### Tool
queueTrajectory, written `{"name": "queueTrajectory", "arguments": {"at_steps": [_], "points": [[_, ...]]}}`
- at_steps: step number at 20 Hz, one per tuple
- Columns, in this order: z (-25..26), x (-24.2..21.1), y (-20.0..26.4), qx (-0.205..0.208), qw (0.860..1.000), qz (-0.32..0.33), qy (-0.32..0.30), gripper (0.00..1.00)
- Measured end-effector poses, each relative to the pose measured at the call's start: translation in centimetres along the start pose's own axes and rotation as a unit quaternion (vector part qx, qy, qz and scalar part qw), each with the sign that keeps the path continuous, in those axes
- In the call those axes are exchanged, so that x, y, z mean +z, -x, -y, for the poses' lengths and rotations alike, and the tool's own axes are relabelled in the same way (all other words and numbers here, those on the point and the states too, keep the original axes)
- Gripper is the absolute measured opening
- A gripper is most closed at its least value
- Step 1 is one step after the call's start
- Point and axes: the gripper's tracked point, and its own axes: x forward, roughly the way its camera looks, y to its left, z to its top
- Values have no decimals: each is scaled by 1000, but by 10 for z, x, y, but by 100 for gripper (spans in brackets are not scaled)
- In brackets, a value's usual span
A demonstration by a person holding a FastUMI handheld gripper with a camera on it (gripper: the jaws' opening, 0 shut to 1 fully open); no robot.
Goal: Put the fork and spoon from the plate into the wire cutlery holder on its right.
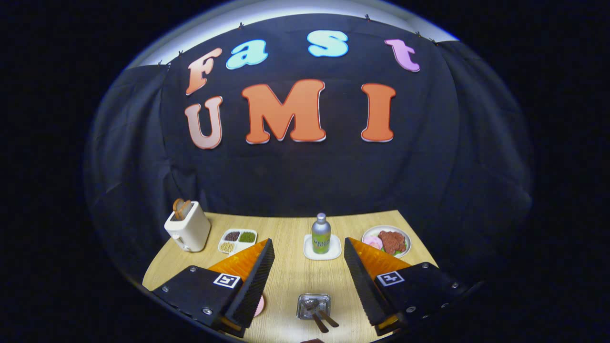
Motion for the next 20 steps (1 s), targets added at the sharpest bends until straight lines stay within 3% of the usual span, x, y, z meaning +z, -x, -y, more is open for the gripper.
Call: {"name": "queueTrajectory", "arguments": {"at_steps": [5, 9, 12, 20], "points": [[23, 70, 32, -58, 990, 131, 9, 91], [19, 121, 66, -71, 975, 209, 26, 92], [9, 142, 78, -54, 970, 236, 20, 92], [-2, 145, 69, -40, 970, 238, 7, 92]]}}
